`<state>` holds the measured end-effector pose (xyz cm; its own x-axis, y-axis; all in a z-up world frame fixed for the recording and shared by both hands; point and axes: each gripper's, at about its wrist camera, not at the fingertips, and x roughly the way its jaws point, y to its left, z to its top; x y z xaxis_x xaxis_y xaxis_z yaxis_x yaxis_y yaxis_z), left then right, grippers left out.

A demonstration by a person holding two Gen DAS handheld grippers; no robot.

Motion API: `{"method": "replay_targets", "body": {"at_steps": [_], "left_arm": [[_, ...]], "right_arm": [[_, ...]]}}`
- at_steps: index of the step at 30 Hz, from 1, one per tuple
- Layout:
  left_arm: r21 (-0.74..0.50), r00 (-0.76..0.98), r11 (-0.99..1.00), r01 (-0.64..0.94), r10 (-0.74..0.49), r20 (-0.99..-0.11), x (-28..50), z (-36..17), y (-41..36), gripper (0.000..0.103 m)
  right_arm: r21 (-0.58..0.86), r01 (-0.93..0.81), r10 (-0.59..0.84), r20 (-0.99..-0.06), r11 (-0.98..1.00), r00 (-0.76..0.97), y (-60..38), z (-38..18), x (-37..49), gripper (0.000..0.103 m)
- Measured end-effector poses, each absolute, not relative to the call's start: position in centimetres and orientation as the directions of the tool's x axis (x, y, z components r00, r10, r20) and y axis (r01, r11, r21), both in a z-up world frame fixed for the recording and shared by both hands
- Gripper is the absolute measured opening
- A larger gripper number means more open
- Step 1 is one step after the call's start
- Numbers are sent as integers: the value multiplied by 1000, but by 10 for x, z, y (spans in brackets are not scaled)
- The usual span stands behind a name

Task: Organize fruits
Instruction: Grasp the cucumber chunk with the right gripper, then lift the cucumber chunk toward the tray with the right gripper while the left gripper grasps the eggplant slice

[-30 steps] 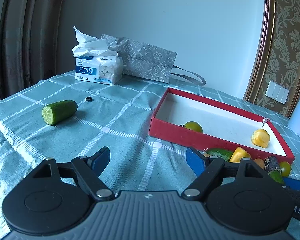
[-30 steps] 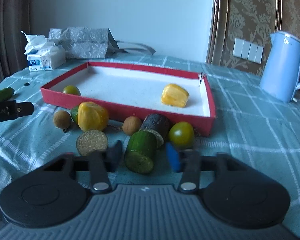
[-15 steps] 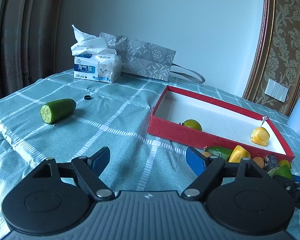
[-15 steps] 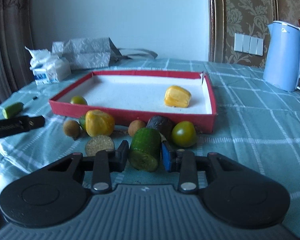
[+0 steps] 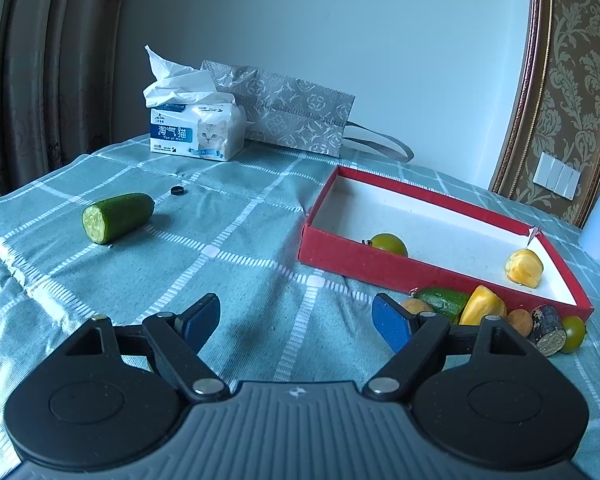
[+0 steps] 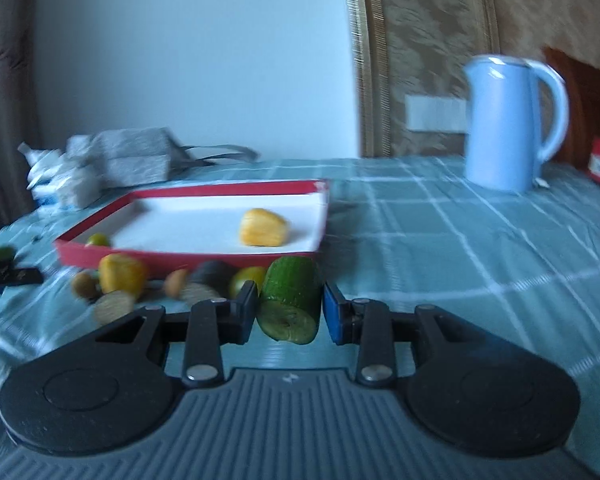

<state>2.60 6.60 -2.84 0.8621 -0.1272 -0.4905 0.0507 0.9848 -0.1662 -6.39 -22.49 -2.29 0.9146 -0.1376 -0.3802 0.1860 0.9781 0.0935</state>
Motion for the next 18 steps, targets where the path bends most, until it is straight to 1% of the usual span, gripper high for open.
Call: {"method": "replay_targets", "body": {"at_steps": [2,6,8,10,18], "left_arm": [[-159,856,985,62,-135,-498,25,-29,64,83],[-121,865,987,106,-151,-479,14,-25,51,83],[-127,856,982,137,-182,-484,7,-25,42,83],[-120,844,976,183,-218,-489,0,-25,28,83],[-39,828,957,286,-267,-492,-14,-24,-28,83]], "right_arm": [[114,216,-161,-364,970,917,-235,-24,-67,33],[170,224,-151,-358,960,921,-246,-26,-68,33],[186,218,-142,-353,958,925,-249,-27,-69,33],[202,213,-133,-350,956,927,-251,-28,-69,33],[243,199,-112,-330,949,937,-256,-29,-73,33]]}}
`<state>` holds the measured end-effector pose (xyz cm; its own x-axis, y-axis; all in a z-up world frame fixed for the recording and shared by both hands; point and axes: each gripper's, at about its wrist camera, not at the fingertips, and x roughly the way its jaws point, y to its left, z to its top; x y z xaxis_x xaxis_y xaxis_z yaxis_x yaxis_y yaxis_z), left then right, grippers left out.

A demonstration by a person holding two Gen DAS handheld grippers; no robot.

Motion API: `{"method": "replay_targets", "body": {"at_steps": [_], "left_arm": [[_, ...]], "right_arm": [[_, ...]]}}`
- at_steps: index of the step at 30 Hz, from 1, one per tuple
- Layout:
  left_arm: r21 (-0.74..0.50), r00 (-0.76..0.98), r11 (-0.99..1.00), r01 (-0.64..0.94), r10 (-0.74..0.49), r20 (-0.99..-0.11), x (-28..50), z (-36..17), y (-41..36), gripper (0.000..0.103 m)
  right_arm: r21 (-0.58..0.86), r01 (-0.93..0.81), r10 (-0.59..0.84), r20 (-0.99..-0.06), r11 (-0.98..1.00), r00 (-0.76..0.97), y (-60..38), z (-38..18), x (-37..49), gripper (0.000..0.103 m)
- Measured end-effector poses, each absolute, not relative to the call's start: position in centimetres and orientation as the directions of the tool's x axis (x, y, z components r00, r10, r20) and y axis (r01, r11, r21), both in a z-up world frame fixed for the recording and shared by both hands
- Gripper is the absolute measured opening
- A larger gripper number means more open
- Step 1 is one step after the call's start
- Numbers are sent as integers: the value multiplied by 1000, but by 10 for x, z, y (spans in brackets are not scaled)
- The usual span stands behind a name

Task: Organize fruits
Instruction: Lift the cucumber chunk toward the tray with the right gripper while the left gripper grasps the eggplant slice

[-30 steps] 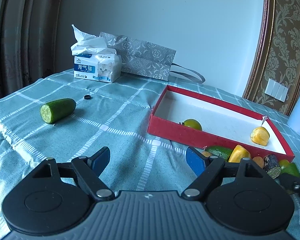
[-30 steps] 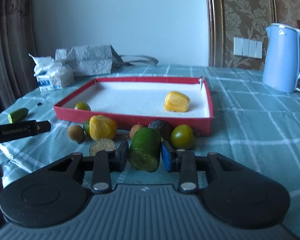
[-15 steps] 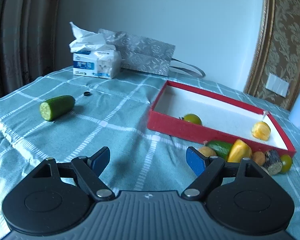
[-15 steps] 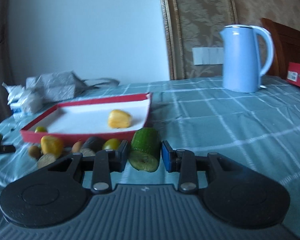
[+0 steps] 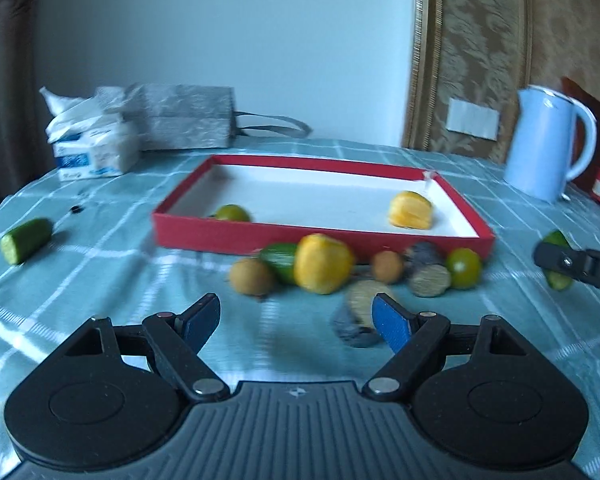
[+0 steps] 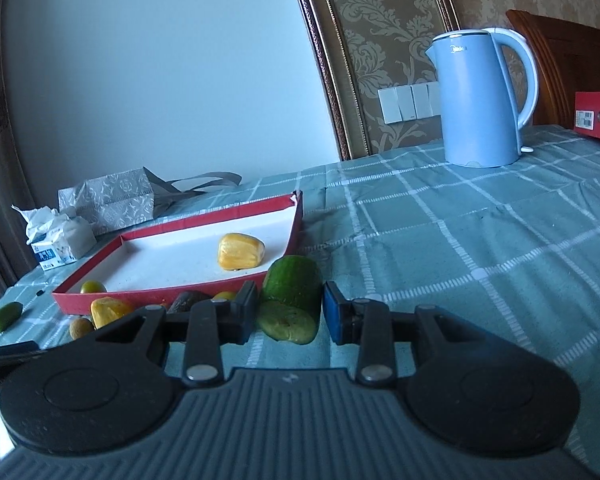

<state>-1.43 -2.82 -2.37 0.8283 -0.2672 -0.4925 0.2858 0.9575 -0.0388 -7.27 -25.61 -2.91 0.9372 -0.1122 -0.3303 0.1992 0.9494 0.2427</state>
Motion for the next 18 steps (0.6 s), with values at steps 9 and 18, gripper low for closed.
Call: {"method": "replay_targets", "body": {"at_steps": [9,18], "left_arm": [[-1,822,947,321,-279,-497,-14,-25,-49,84],[22,803,945,326,-265,-534,2,-30,-69,83]], "right_arm": [[261,177,-87,-321,949,943,-257,-28,-74,33],[272,181,-87,-323,945,942,-259,-29,-74,33]]}}
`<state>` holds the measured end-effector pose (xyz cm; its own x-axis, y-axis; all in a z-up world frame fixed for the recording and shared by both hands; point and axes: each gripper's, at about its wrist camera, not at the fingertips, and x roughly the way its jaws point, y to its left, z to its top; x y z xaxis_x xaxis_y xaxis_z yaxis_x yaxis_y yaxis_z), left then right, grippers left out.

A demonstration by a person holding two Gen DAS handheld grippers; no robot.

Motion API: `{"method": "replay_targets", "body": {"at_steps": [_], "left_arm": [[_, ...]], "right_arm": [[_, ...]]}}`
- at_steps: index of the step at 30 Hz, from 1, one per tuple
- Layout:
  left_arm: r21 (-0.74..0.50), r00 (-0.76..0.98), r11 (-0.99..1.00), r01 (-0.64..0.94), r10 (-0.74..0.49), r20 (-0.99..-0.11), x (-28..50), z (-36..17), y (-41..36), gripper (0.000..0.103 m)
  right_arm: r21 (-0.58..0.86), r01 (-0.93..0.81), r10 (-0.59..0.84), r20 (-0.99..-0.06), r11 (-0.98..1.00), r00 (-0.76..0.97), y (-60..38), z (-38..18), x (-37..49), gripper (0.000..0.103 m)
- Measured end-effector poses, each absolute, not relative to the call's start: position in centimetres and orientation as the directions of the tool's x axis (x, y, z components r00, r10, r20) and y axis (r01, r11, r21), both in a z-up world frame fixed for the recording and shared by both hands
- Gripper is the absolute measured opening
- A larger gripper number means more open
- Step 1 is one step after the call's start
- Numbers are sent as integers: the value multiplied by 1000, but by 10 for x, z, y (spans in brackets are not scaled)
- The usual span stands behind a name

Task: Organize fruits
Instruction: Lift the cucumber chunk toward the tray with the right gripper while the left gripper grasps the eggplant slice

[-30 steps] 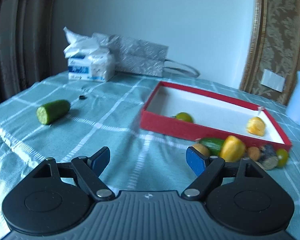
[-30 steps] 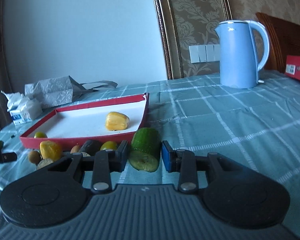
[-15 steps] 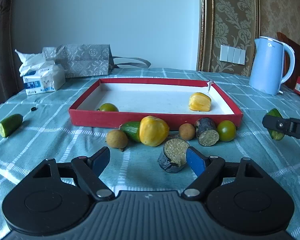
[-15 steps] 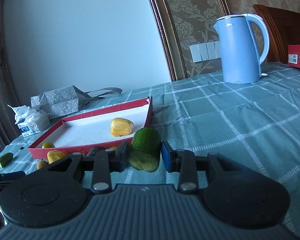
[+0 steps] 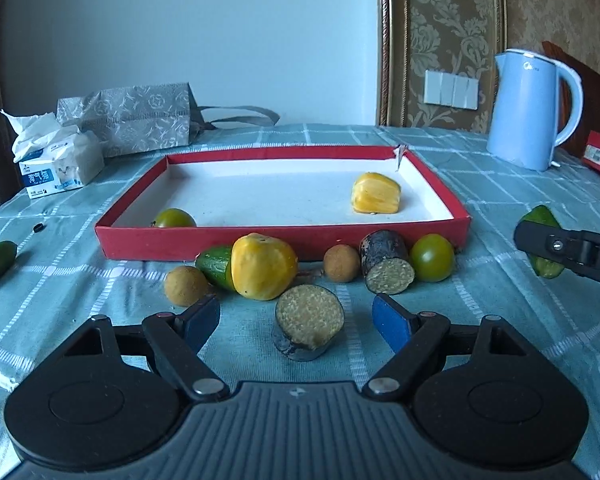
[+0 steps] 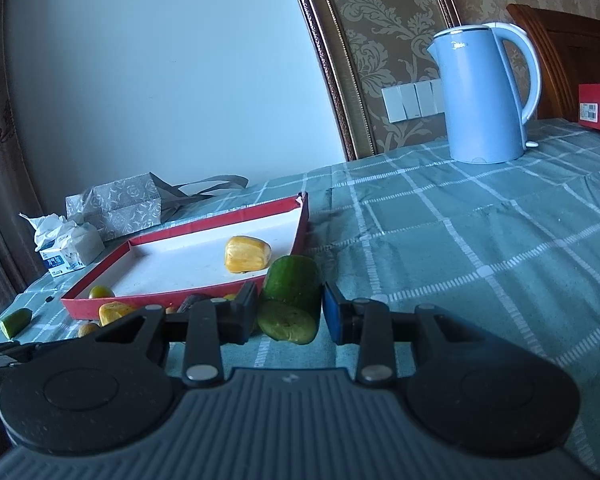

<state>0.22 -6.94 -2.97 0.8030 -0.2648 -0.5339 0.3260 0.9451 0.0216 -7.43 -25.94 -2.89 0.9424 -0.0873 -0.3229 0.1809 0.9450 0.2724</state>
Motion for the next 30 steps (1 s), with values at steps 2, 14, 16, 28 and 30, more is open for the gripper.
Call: {"method": "replay_targets", "body": {"at_steps": [2,14,16,28,30], "left_arm": [[11,794,946,323,-265,-547,6,-32,-69,83],[30,789,945,326,-255,-559,4,-33,-70,34],[34,792,944,327,-255,-554,2,-32,-69,33],[22,842,972,233,-191,-504,4,-15,-28,33],[17,849,979,205,-169,-501,8,-16,-17,33]], "right_arm": [[273,182,-87,-324,945,942,-259,-29,-74,33],[290,188,-86,-332,938,939,-262,-30,-72,33],[291,188,-85,-334,938,939,-262,-31,-72,33],[294,192,-90,-328,936,941,-264,-31,-72,33],[288,190,-92,-323,939,942,-263,-31,-73,33]]}}
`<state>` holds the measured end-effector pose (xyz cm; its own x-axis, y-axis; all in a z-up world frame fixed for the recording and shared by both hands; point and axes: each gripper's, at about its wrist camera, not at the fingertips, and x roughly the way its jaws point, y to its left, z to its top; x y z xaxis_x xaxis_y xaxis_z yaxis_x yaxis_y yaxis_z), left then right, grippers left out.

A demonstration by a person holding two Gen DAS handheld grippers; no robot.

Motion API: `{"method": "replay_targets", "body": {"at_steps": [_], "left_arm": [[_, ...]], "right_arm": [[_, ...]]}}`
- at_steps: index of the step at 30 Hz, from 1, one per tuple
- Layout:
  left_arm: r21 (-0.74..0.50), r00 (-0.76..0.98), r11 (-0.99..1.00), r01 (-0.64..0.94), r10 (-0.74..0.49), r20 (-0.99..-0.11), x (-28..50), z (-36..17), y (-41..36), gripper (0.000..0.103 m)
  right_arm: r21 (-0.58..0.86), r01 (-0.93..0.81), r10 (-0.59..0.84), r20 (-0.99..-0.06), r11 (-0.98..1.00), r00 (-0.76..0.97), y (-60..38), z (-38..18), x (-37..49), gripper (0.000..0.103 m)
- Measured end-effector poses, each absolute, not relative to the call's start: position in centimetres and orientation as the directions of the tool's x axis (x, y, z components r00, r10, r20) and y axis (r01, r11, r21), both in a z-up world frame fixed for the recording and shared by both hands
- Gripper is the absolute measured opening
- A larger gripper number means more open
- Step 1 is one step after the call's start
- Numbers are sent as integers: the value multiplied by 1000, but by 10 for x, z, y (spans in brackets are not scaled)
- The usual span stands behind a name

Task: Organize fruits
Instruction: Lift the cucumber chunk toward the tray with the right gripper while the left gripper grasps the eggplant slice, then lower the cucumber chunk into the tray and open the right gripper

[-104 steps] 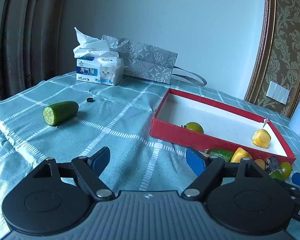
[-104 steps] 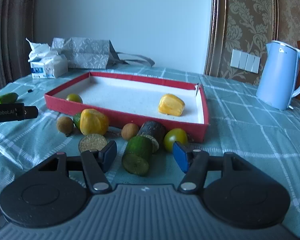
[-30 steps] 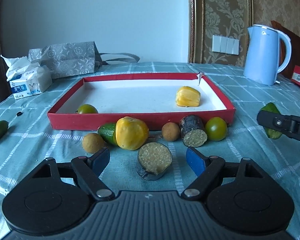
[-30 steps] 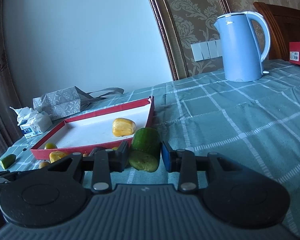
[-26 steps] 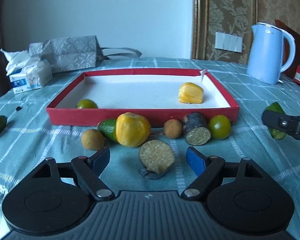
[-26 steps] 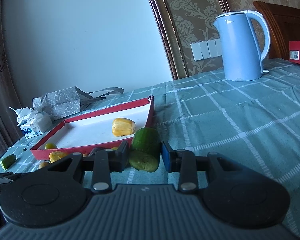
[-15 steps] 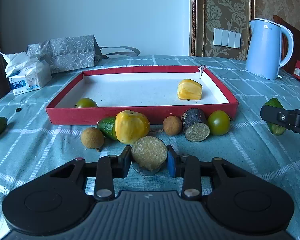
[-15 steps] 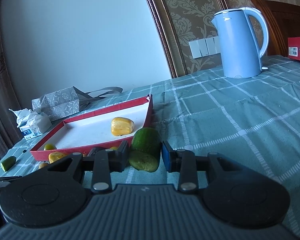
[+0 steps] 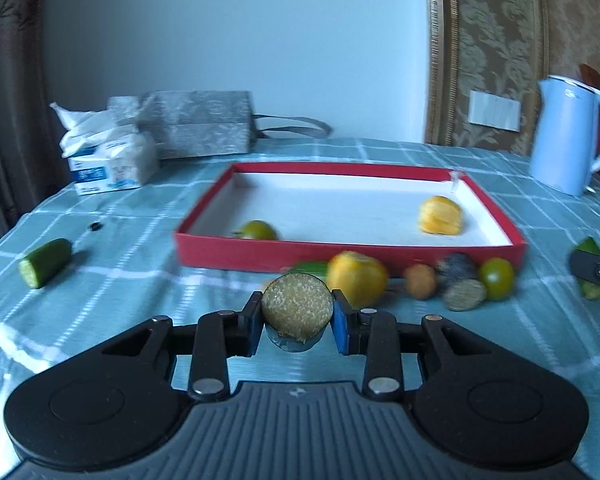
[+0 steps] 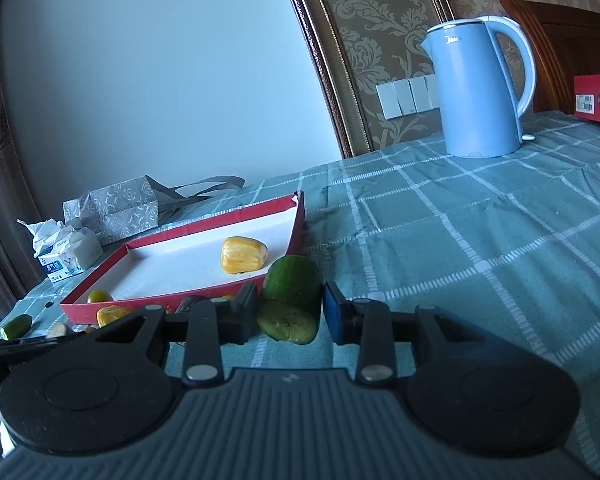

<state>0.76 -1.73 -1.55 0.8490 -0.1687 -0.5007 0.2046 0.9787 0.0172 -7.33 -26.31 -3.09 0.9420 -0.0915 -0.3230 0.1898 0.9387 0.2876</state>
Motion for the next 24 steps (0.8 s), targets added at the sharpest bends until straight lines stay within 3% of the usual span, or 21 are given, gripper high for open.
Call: {"method": "replay_targets", "body": {"at_steps": [7,24], "left_arm": [[-17,851,994,105,-98,-516,27,-26,22,33],[-113,832,987,113,-156,-533,35,-31,39,33]], "right_arm": [[230,179,-101,-313,957,944,-254,-28,-74,33],[119,34,6,-326,992,945,-196,28,-17,33]]}}
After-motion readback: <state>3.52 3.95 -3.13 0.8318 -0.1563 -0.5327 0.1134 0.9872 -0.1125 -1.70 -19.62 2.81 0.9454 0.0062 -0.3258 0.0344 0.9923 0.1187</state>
